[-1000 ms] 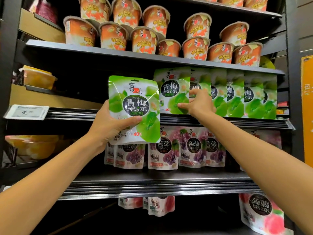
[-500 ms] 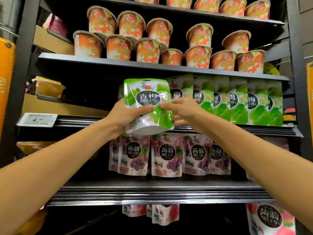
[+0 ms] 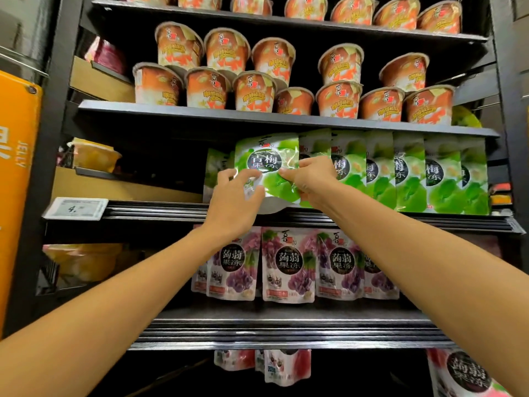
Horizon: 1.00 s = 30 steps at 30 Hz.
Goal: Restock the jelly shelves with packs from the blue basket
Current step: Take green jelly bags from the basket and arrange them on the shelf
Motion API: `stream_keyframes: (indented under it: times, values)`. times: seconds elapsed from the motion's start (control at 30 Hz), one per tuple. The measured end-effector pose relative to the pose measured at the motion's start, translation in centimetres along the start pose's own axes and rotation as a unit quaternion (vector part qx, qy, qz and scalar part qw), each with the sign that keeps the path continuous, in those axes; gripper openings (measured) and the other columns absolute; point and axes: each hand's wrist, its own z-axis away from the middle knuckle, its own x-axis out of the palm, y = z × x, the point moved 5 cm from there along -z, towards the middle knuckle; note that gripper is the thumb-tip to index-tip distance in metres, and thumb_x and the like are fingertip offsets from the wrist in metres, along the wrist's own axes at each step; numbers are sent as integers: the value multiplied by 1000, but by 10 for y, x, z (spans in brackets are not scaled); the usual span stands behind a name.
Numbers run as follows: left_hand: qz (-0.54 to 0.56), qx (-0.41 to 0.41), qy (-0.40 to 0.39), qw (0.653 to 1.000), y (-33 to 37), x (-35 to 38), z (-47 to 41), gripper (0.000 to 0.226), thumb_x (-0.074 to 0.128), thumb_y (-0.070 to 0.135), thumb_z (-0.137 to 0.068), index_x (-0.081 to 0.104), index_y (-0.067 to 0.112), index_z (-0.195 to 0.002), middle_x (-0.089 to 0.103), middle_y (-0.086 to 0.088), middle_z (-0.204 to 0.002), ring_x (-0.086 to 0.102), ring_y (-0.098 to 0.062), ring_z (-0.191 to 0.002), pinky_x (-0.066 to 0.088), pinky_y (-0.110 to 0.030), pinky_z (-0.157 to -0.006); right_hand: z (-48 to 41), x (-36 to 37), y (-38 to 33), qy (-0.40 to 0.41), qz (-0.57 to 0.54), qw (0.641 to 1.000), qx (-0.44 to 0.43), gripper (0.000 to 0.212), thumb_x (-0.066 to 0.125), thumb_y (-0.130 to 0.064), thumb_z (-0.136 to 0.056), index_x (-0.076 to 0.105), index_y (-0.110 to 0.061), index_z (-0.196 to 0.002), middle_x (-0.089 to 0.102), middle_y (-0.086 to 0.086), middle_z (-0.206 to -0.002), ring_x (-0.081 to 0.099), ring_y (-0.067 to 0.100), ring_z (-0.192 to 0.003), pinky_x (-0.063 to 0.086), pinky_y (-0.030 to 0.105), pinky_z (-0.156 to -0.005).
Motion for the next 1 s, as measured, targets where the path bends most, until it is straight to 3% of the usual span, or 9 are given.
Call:
stream_keyframes:
  times: [0.07, 0.27, 0.37, 0.4, 0.47, 0.53, 0.6, 0.8, 1.0]
  values:
    - [-11, 3, 16, 1000, 1, 2, 2, 37, 50, 32, -99, 54, 29, -136, 31, -11, -150, 34, -28, -137, 31, -33, -107, -1, 0, 0, 28, 20, 999, -13, 51, 85, -29, -76, 61, -10, -118, 67, 9, -110, 65, 30, -97, 55, 47, -89]
    - [-9, 47, 42, 998, 7, 3, -3, 32, 53, 28, -100, 60, 27, -131, 31, -10, -152, 34, -26, -139, 25, -24, -102, -2, -1, 3, 64, -3, 998, -23, 46, 82, -32, -78, 65, -11, -116, 65, 4, -103, 65, 28, -95, 55, 45, -89]
    - [-22, 50, 24, 998, 8, 7, -10, 35, 55, 21, -99, 57, 25, -134, 30, -9, -154, 33, -25, -141, 25, -23, -105, -2, -3, 0, 88, -12, 995, -45, 18, 81, -31, -79, 64, -24, -79, 63, -5, -79, 66, 25, -85, 57, 46, -85]
    - [-39, 49, 17, 998, 7, 9, -11, 37, 56, 18, -99, 55, 24, -135, 32, -10, -153, 33, -25, -141, 27, -26, -108, -2, -4, -1, 86, -1, 995, -52, 25, 80, -31, -80, 58, -26, -70, 61, -7, -76, 64, 23, -81, 57, 45, -85]
    - [-69, 59, 2, 996, 5, 14, -8, 39, 55, 16, -99, 52, 21, -138, 37, -8, -151, 35, -23, -140, 30, -32, -112, -1, -3, 1, 74, 26, 995, -69, 15, 77, -28, -83, 63, -25, -82, 69, -1, -94, 65, 25, -87, 55, 45, -89]
    - [-73, 63, -6, 995, 3, 18, -2, 40, 51, 20, -101, 48, 21, -141, 39, -6, -151, 35, -21, -141, 33, -38, -114, 0, -1, 5, 42, 47, 996, -66, 34, 73, -25, -88, 64, -14, -119, 66, 10, -121, 65, 28, -103, 53, 46, -94]
    - [-65, 56, -5, 996, 2, 19, 4, 42, 47, 24, -102, 45, 22, -144, 37, -4, -154, 34, -19, -142, 33, -44, -114, 2, -3, 6, 14, 96, 991, -88, 48, 68, -24, -92, 54, -12, -136, 63, 11, -128, 63, 27, -110, 51, 44, -96]
    - [-116, 52, 1, 992, 0, 21, 9, 44, 40, 28, -104, 39, 25, -148, 33, 1, -157, 28, -14, -145, 10, -46, -123, 3, -22, 16, 9, 154, 981, -120, 43, 73, -27, -87, 58, -11, -124, 67, 2, -92, 64, 20, -101, 50, 38, -96]
    - [-141, 47, -17, 989, -4, 28, 12, 48, 38, 28, -104, 33, 23, -151, 27, 0, -159, 29, -17, -146, -1, -48, -123, 6, -24, 28, 28, 202, 970, -134, 33, 77, -31, -83, 66, -22, -112, 74, -3, -86, 69, 18, -93, 53, 42, -89]
